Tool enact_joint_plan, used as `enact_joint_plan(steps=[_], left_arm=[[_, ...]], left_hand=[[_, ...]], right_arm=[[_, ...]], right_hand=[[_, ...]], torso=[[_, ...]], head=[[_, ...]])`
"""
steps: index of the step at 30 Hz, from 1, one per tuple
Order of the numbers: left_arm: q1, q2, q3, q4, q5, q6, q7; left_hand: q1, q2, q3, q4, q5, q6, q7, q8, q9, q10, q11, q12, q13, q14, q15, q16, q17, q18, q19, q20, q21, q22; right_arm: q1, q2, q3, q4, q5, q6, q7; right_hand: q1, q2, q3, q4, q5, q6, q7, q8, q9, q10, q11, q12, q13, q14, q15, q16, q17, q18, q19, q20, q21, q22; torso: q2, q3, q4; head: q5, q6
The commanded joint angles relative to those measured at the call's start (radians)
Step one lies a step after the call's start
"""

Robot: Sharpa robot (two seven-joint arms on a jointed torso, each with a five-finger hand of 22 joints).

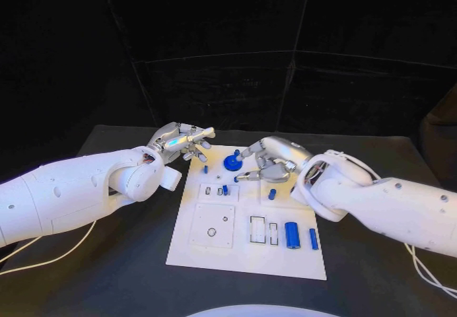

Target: Assemble the parts on the task board

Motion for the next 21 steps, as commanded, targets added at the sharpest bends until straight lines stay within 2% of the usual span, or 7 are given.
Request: enact_joint_plan(steps=[1,3,7,9,11,15,21], left_arm=[[0.019,0.002,0.002,0.005,-0.403,0.184,-0.337],[0.028,0.008,0.002,0.008,-0.528,0.221,-0.420],[0.043,0.023,0.002,0.010,-0.667,0.245,-0.552],[0.049,0.034,0.002,0.006,-0.699,0.246,-0.607],[0.057,0.051,0.002,-0.004,-0.725,0.250,-0.663],[0.068,0.088,0.001,-0.027,-0.767,0.266,-0.733],[0.077,0.139,-0.009,-0.059,-0.811,0.277,-0.770]], left_hand=[[0.003,0.016,0.001,-0.002,0.000,0.007,-0.008,0.013,0.009,0.005,-0.005,0.056,0.052,0.047,-0.011,0.142,0.153,0.003,-0.005,-0.010,0.055,0.040],[-0.011,0.006,-0.018,0.006,-0.005,0.023,-0.025,0.037,0.027,0.009,-0.015,0.127,0.112,0.054,-0.021,0.244,0.266,-0.013,0.014,-0.017,0.182,0.184],[-0.050,0.019,-0.053,0.046,-0.004,0.036,-0.038,0.083,0.062,0.000,-0.033,0.252,0.212,0.079,-0.032,0.398,0.452,-0.043,0.061,-0.028,0.396,0.449],[-0.076,0.023,-0.077,0.071,-0.003,0.044,-0.047,0.117,0.087,0.000,-0.037,0.388,0.343,0.093,-0.036,0.470,0.549,-0.060,0.087,-0.033,0.500,0.586],[-0.115,0.010,-0.133,0.109,-0.006,0.024,-0.055,0.181,0.145,-0.029,-0.046,0.587,0.541,0.101,-0.042,0.506,0.598,-0.073,0.091,-0.038,0.593,0.698],[-0.141,-0.002,-0.202,0.153,-0.003,0.006,-0.063,0.245,0.208,-0.035,-0.054,0.699,0.653,0.104,-0.047,0.515,0.612,-0.086,0.108,-0.042,0.674,0.814],[-0.113,0.021,-0.249,0.175,-0.006,-0.028,-0.073,0.317,0.286,-0.037,-0.055,0.764,0.720,0.104,-0.054,0.515,0.612,-0.096,0.114,-0.044,0.726,0.889]], right_arm=[[0.032,-0.055,0.001,0.010,0.265,0.012,0.100],[0.047,-0.085,0.001,0.006,0.310,0.029,0.101],[0.065,-0.129,0.002,-0.008,0.385,0.047,0.107],[0.070,-0.144,0.002,-0.013,0.403,0.049,0.106],[0.073,-0.153,0.002,-0.020,0.414,0.051,0.103],[0.077,-0.161,0.002,-0.027,0.419,0.052,0.094],[0.079,-0.161,0.002,-0.037,0.420,0.052,0.079]], right_hand=[[0.009,0.006,-0.009,0.001,0.011,0.004,-0.003,0.003,0.001,-0.006,-0.001,-0.004,-0.002,0.072,0.002,-0.007,0.125,0.002,-0.009,-0.002,-0.007,-0.007],[0.008,0.009,-0.017,0.004,0.017,-0.005,-0.001,-0.002,0.000,-0.009,0.000,-0.008,-0.007,0.071,0.002,-0.009,0.123,0.003,-0.012,-0.002,-0.011,-0.013],[0.009,0.013,-0.022,0.006,0.023,-0.008,0.000,-0.002,-0.001,-0.009,0.001,-0.007,-0.007,0.072,0.002,-0.007,0.126,0.004,-0.013,-0.002,-0.012,-0.016],[0.010,0.014,-0.025,0.006,0.025,-0.006,-0.001,-0.001,0.000,-0.008,0.001,-0.006,-0.007,0.072,0.002,-0.008,0.126,0.003,-0.012,-0.002,-0.012,-0.015],[0.011,0.014,-0.027,0.006,0.027,-0.003,-0.002,0.001,0.001,-0.007,0.000,-0.005,-0.007,0.072,0.002,-0.008,0.126,0.003,-0.012,-0.003,-0.012,-0.015],[0.013,0.016,-0.031,0.006,0.028,0.001,-0.003,0.004,0.001,-0.007,-0.001,-0.004,-0.008,0.071,0.001,-0.010,0.123,0.003,-0.012,-0.003,-0.012,-0.015],[0.013,0.016,-0.035,0.007,0.029,0.004,-0.004,0.006,0.002,-0.008,-0.002,-0.007,-0.011,0.071,0.001,-0.011,0.121,0.004,-0.012,-0.003,-0.014,-0.018]], torso=[[-0.012,0.0040,-0.0023],[-0.016,0.0057,-0.0035],[-0.022,0.0102,-0.0074],[-0.024,0.0120,-0.0082],[-0.026,0.0144,-0.0094],[-0.029,0.0192,-0.0127],[-0.028,0.0166,-0.0116]], head=[[0.000,-0.005],[0.002,-0.012],[0.008,-0.013],[0.010,-0.014],[0.010,-0.017],[0.012,-0.020],[0.012,-0.020]])
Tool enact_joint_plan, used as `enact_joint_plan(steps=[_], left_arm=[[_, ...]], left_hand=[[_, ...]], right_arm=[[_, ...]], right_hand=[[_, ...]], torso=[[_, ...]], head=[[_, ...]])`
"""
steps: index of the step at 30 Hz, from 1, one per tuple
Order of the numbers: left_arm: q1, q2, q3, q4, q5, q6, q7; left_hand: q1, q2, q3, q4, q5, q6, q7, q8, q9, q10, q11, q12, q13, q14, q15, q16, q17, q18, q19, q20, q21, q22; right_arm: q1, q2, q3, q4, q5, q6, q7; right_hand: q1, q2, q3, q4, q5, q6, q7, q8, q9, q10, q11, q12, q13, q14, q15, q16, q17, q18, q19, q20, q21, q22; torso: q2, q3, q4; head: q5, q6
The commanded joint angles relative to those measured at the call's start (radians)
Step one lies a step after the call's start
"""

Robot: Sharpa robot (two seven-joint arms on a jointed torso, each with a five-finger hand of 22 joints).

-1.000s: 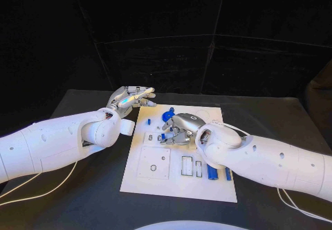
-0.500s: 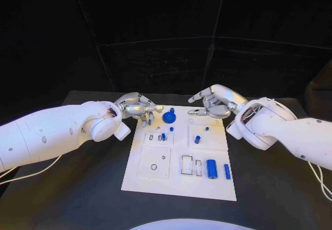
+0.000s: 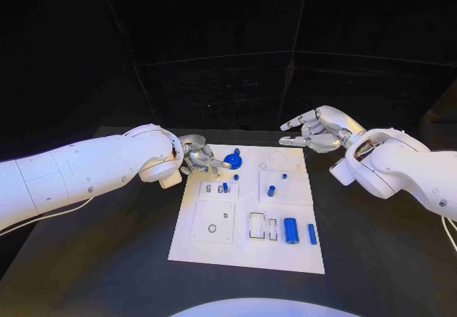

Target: Assemble the parts on the task board

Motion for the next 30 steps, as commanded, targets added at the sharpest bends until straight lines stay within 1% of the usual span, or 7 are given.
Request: enact_joint_plan(steps=[1,5,10,15,19,24,30], left_arm=[[0.005,0.027,-0.008,-0.017,-0.095,0.042,-0.099],[0.009,0.056,-0.015,-0.036,-0.104,0.050,-0.117],[0.011,0.082,-0.019,-0.053,-0.107,0.080,-0.132],[0.013,0.104,-0.034,-0.065,-0.108,0.117,-0.140],[0.015,0.118,-0.043,-0.072,-0.108,0.119,-0.138],[0.015,0.126,-0.047,-0.074,-0.108,0.134,-0.142],[0.015,0.130,-0.049,-0.069,-0.107,0.151,-0.144]], left_hand=[[0.009,0.013,-0.018,0.006,-0.001,-0.013,-0.001,0.025,0.028,0.002,-0.006,0.023,0.024,0.104,-0.008,0.003,0.263,-0.021,0.013,-0.002,0.021,0.032],[0.015,0.024,-0.036,0.014,-0.001,-0.025,-0.004,0.050,0.056,0.008,-0.009,0.043,0.045,0.104,-0.010,0.003,0.263,-0.026,0.022,-0.003,0.042,0.066],[0.013,0.032,-0.050,0.023,-0.001,-0.032,-0.006,0.066,0.075,0.009,-0.010,0.050,0.050,0.104,-0.011,0.003,0.263,-0.029,0.027,-0.004,0.055,0.087],[0.014,0.037,-0.056,0.024,-0.001,-0.036,-0.007,0.074,0.085,0.008,-0.011,0.050,0.049,0.104,-0.012,0.003,0.263,-0.030,0.028,-0.005,0.059,0.094],[0.017,0.037,-0.057,0.023,0.000,-0.039,-0.007,0.076,0.088,0.003,-0.011,0.041,0.038,0.104,-0.012,0.003,0.263,-0.028,0.024,-0.005,0.055,0.085],[0.019,0.039,-0.058,0.022,0.000,-0.040,-0.007,0.079,0.091,0.002,-0.011,0.040,0.036,0.104,-0.012,0.003,0.263,-0.029,0.025,-0.005,0.057,0.089],[0.021,0.040,-0.059,0.021,0.000,-0.042,-0.007,0.081,0.093,0.000,-0.011,0.037,0.031,0.104,-0.012,0.003,0.263,-0.028,0.023,-0.005,0.056,0.087]], right_arm=[[0.003,0.002,0.001,-0.005,0.034,0.013,-0.005],[0.004,0.003,0.000,-0.009,0.031,0.015,-0.014],[0.004,0.007,0.000,-0.013,0.027,0.018,-0.021],[0.004,0.013,0.000,-0.018,0.022,0.024,-0.027],[0.004,0.016,0.000,-0.021,0.016,0.027,-0.032],[0.004,0.017,0.000,-0.025,0.012,0.030,-0.037],[0.004,0.017,0.000,-0.029,0.010,0.035,-0.041]], right_hand=[[0.005,0.008,-0.009,0.000,0.004,0.004,-0.004,0.006,0.001,-0.005,-0.005,-0.001,-0.002,0.071,0.001,-0.007,0.121,0.004,-0.006,-0.003,-0.004,-0.002],[0.005,0.009,-0.013,0.001,0.006,0.005,-0.004,0.007,0.002,-0.005,-0.006,-0.001,-0.004,0.071,0.000,-0.008,0.120,0.004,-0.006,-0.004,-0.005,-0.004],[0.005,0.009,-0.016,0.002,0.009,0.006,-0.005,0.008,0.002,-0.006,-0.006,-0.002,-0.005,0.070,0.000,-0.008,0.119,0.004,-0.007,-0.004,-0.006,-0.005],[0.005,0.010,-0.021,0.003,0.014,0.008,-0.005,0.009,0.002,-0.007,-0.007,-0.003,-0.007,0.070,-0.001,-0.010,0.117,0.005,-0.007,-0.005,-0.007,-0.007],[0.010,0.015,-0.032,0.005,0.032,0.008,-0.006,0.011,0.002,-0.012,-0.008,-0.010,-0.015,0.069,-0.002,-0.014,0.112,0.007,-0.012,-0.006,-0.014,-0.020],[0.010,0.016,-0.035,0.007,0.037,0.008,-0.006,0.012,0.002,-0.015,-0.008,-0.014,-0.020,0.068,-0.002,-0.016,0.108,0.008,-0.016,-0.006,-0.017,-0.028],[0.012,0.018,-0.041,0.008,0.046,0.009,-0.007,0.013,0.002,-0.016,-0.008,-0.015,-0.022,0.068,-0.003,-0.017,0.108,0.009,-0.016,-0.007,-0.019,-0.030]], torso=[[0.000,0.0001,-0.0018],[0.002,-0.0005,-0.0017],[0.002,-0.0013,-0.0008],[0.002,-0.0016,0.0008],[0.002,-0.0020,0.0014],[0.002,-0.0023,-0.0001],[0.001,-0.0030,0.0011]], head=[[0.002,0.001],[0.002,-0.002],[0.000,-0.004],[0.001,-0.009],[0.001,-0.010],[0.004,-0.012],[0.002,-0.016]])
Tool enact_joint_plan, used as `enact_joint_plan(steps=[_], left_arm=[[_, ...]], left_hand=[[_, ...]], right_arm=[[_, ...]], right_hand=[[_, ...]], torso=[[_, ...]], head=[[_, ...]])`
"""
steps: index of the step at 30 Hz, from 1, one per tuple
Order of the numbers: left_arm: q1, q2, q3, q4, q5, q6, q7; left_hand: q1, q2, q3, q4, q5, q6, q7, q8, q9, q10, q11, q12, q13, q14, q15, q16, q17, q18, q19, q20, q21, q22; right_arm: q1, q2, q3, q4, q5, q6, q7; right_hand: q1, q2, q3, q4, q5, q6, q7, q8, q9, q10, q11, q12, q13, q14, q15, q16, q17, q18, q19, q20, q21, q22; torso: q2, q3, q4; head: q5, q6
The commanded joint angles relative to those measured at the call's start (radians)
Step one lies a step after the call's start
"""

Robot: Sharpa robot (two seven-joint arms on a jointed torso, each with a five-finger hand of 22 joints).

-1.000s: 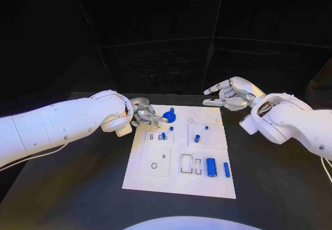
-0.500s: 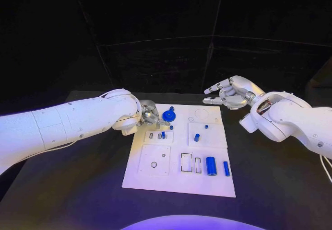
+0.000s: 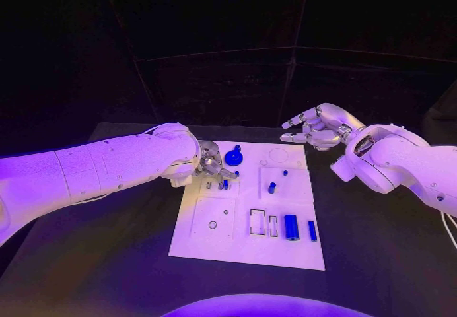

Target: Assemble the parts on the task board

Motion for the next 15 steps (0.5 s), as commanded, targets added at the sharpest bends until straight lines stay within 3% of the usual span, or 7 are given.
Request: enact_joint_plan(steps=[1,15], left_arm=[[0.002,0.002,0.000,0.004,-0.009,0.036,-0.010],[0.002,0.008,-0.001,0.011,-0.004,0.052,-0.009]], left_hand=[[0.002,0.009,-0.005,-0.001,0.000,-0.007,0.001,0.006,0.002,-0.003,-0.002,-0.007,-0.003,0.104,-0.005,0.003,0.263,-0.012,0.000,0.001,0.000,-0.001],[0.029,0.020,-0.007,-0.017,0.002,-0.018,0.000,0.023,0.024,-0.004,-0.003,-0.007,-0.006,0.104,-0.005,0.003,0.263,-0.013,-0.001,0.001,0.005,0.008]], right_arm=[[0.002,0.002,0.001,-0.001,-0.005,0.013,-0.005],[0.002,0.015,0.000,-0.014,-0.009,0.025,-0.009]], right_hand=[[0.004,0.010,-0.006,0.000,0.004,0.005,-0.003,0.004,0.001,-0.009,-0.001,-0.006,-0.001,0.068,-0.003,-0.004,0.108,0.009,-0.009,0.000,-0.003,-0.001],[0.006,0.012,-0.008,0.000,0.009,0.006,-0.004,0.005,0.001,-0.009,-0.001,-0.006,-0.001,0.068,-0.003,-0.004,0.108,0.009,-0.009,0.000,-0.003,-0.001]], torso=[[0.000,-0.0007,0.0006],[0.000,0.0001,0.0003]], head=[[-0.002,-0.002],[-0.002,-0.005]])
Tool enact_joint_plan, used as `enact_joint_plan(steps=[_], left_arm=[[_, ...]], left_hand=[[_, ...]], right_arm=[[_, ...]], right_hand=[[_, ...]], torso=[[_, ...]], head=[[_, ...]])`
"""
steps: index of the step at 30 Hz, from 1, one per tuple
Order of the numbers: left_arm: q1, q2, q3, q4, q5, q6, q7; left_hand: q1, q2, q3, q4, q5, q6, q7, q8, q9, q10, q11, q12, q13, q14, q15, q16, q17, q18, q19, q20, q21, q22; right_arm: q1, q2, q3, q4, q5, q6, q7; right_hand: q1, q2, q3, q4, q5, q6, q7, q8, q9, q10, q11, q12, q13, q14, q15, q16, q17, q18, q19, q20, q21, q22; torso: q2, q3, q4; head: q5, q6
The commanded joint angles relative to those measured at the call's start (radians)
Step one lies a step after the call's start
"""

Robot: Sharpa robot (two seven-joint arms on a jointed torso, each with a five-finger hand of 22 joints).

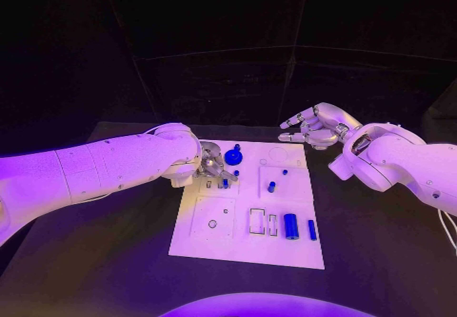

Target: Assemble the parts on the task board

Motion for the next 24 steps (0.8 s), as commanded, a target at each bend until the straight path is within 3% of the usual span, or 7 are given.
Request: enact_joint_plan(steps=[1,8,11,19,24], left_arm=[[0.002,0.003,0.000,0.002,-0.003,0.023,-0.006],[0.002,0.007,0.000,0.000,-0.003,0.019,-0.006],[0.002,0.008,0.000,-0.002,-0.003,0.023,-0.006],[0.002,0.011,0.000,-0.002,-0.003,0.036,-0.004],[0.002,0.011,0.000,0.001,-0.003,0.026,0.001]], left_hand=[[0.014,0.004,0.000,-0.011,0.002,-0.012,0.000,0.008,0.005,-0.003,-0.003,-0.003,0.000,0.104,-0.005,0.003,0.263,-0.013,-0.001,0.001,0.006,0.003],[0.037,0.016,0.007,-0.028,0.002,-0.019,-0.001,0.018,0.019,-0.003,-0.004,-0.001,0.000,0.104,-0.006,0.003,0.263,-0.013,-0.003,0.001,0.008,0.006],[0.070,0.029,0.025,-0.052,0.002,-0.025,-0.002,0.026,0.030,-0.003,-0.005,-0.002,-0.002,0.104,-0.006,0.003,0.263,-0.013,-0.003,0.001,0.010,0.010],[0.166,0.037,0.082,-0.134,0.003,-0.041,-0.007,0.034,0.047,-0.005,-0.009,-0.004,-0.006,0.104,-0.009,0.003,0.263,-0.013,-0.006,-0.002,0.011,0.014],[0.246,0.061,0.165,-0.198,0.004,-0.056,-0.013,0.023,0.046,-0.012,-0.016,-0.013,-0.013,0.104,-0.015,0.003,0.263,-0.013,-0.007,-0.007,0.012,0.017]], right_arm=[[0.002,0.002,0.001,-0.002,-0.005,0.013,-0.001],[0.002,0.005,0.001,-0.004,-0.006,0.015,-0.001],[0.002,0.005,0.001,-0.005,-0.006,0.017,-0.002],[0.002,0.008,0.000,-0.007,-0.006,0.020,-0.003],[0.002,0.010,0.000,-0.008,-0.006,0.022,-0.002]], right_hand=[[0.003,0.008,-0.008,-0.001,0.004,0.006,-0.004,0.005,0.001,-0.005,0.002,-0.006,-0.001,0.068,-0.003,-0.004,0.108,0.009,-0.009,0.000,-0.003,-0.002],[0.004,0.009,-0.008,-0.001,0.006,0.007,-0.004,0.006,0.001,-0.005,0.002,-0.005,-0.001,0.068,-0.003,-0.004,0.108,0.009,-0.009,0.000,-0.003,-0.002],[0.005,0.010,-0.009,-0.001,0.008,0.007,-0.004,0.006,0.002,-0.005,0.002,-0.005,-0.001,0.068,-0.003,-0.004,0.108,0.009,-0.009,0.000,-0.004,-0.002],[0.008,0.011,-0.010,-0.002,0.010,0.007,-0.004,0.007,0.002,-0.004,0.001,-0.004,-0.001,0.068,-0.004,-0.004,0.108,0.009,-0.008,-0.001,-0.004,-0.002],[0.008,0.012,-0.011,-0.002,0.010,0.007,-0.005,0.007,0.002,-0.004,0.001,-0.003,-0.001,0.068,-0.004,-0.004,0.108,0.009,-0.008,-0.001,-0.004,-0.002]], torso=[[0.000,0.0005,-0.0004],[0.000,0.0002,-0.0006],[0.000,0.0005,-0.0007],[0.000,0.0005,-0.0005],[0.000,0.0001,-0.0006]], head=[[0.001,-0.001],[0.001,-0.003],[0.000,-0.004],[-0.002,-0.006],[-0.003,-0.007]])
